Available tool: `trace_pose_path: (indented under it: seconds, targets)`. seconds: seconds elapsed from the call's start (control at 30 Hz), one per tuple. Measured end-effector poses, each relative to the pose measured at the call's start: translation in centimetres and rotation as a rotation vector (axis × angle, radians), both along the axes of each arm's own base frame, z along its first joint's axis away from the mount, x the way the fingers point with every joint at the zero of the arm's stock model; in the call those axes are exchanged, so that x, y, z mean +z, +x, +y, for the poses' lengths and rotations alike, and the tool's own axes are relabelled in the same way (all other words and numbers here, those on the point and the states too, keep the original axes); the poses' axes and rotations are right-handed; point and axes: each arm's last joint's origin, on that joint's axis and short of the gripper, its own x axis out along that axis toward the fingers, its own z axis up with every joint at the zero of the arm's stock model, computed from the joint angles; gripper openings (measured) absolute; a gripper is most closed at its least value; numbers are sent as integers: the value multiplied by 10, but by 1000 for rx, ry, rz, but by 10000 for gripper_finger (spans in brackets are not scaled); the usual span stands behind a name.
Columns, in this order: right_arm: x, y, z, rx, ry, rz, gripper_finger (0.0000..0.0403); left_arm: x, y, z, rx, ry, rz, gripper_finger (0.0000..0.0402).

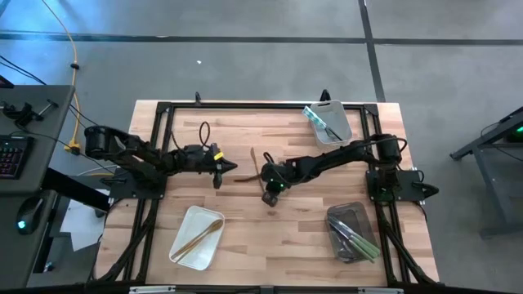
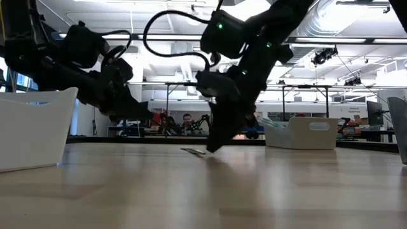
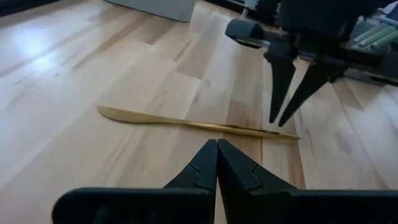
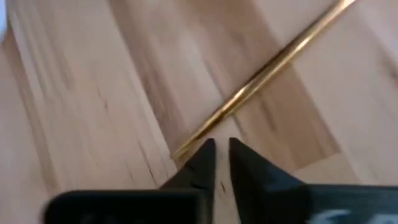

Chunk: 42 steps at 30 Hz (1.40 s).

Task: Sort silverware by color (type)
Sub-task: Put the gold table knife into the white bin

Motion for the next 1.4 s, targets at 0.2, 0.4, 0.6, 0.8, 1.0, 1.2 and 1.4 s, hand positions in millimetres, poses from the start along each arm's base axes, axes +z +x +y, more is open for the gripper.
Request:
trace_pose_path:
  seconds: [0.2,0.4,0.6,0.8,1.0,1.2,1.4]
  targets:
    - [-12,11,9,80,-42,-78,18,-1,2,-13,34,-35,10,1]
    - [-18,26,8,108,-92,-229,4,-3,2,-21,69,-122,21,6]
    - [6,27,3,183,-191,-312,0,-2,5,-29,69,-183,16,39]
    - [11,10,-2,225,-329,-303,0,4,25,-41,26,-78,142,86]
    - [5,-30,-6,196,-308,-479,0,15,46,-35,7,138,358,130]
    - [10,-64,-6,144,-263,-595,0,33,61,-10,-145,246,349,144]
    - [11,-69,2,147,-243,-598,0,46,67,18,-243,259,359,130]
